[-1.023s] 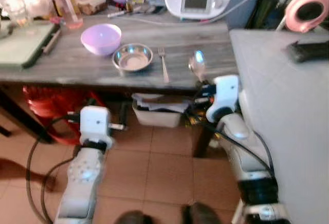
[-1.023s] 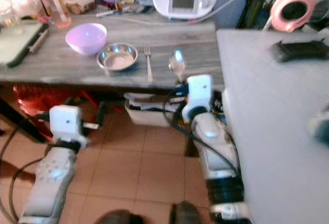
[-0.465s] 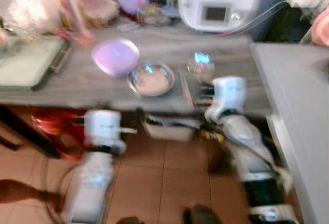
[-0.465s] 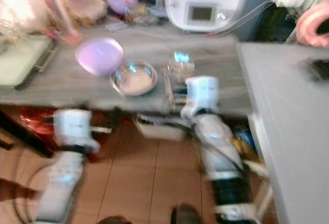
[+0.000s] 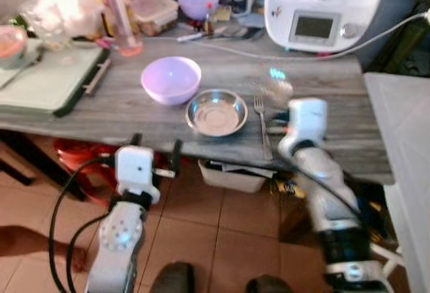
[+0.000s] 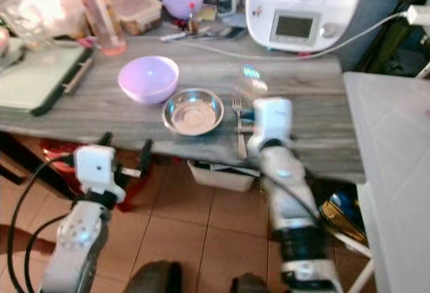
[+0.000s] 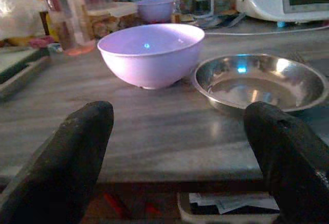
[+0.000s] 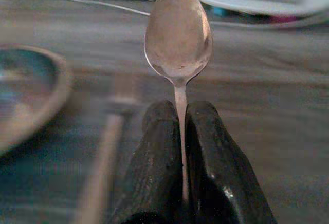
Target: Setting the table
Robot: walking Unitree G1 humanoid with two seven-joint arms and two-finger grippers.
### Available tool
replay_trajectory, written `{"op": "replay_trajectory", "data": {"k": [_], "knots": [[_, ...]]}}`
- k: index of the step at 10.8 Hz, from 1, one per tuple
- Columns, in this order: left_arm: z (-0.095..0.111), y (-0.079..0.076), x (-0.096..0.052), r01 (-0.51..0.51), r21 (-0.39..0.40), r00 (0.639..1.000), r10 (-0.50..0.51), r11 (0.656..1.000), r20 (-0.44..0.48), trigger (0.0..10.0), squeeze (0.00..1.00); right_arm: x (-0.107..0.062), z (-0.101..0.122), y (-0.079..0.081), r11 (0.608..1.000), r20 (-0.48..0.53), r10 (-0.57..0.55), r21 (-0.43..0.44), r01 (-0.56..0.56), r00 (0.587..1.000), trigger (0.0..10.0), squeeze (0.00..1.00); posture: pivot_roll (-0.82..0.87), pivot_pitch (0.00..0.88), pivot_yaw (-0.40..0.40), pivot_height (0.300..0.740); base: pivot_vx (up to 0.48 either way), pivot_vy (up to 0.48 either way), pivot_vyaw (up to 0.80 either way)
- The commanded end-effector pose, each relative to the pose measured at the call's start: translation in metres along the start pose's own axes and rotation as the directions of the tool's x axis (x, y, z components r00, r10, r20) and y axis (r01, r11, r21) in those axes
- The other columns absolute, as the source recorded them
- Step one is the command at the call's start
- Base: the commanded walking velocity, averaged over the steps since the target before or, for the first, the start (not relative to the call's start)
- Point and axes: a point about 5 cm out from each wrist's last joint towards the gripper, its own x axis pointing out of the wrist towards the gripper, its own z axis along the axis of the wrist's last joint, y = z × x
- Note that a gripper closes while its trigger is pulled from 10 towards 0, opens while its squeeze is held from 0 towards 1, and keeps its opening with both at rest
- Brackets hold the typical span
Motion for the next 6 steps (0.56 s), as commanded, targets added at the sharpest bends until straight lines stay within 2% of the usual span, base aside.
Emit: {"op": "replay_trajectory", "data": {"k": [1,3,6], "knots": [[0.002,0.004,-0.003,-0.007,0.0,1.0,0.007,1.0,0.0,10.0,0.0,0.003,0.004,-0.001,1.0,-0.004,-0.021,0.001,0.021,1.0,10.0,0.0,0.09,0.116,0.035,0.74,0.0,0.0,0.0],[0.001,0.006,-0.006,-0.005,0.006,1.0,0.005,1.0,-0.009,10.0,0.0,0.004,0.001,-0.007,0.999,-0.026,-0.05,0.012,0.05,0.998,10.0,0.0,0.09,0.119,0.039,0.74,0.0,0.0,0.0],[0.002,0.007,-0.008,0.005,0.009,1.0,-0.004,1.0,-0.017,10.0,0.0,0.013,0.0,-0.007,0.996,-0.067,-0.05,0.072,0.054,0.997,10.0,0.0,0.11,0.129,0.05,0.74,0.0,0.0,0.0]]}}
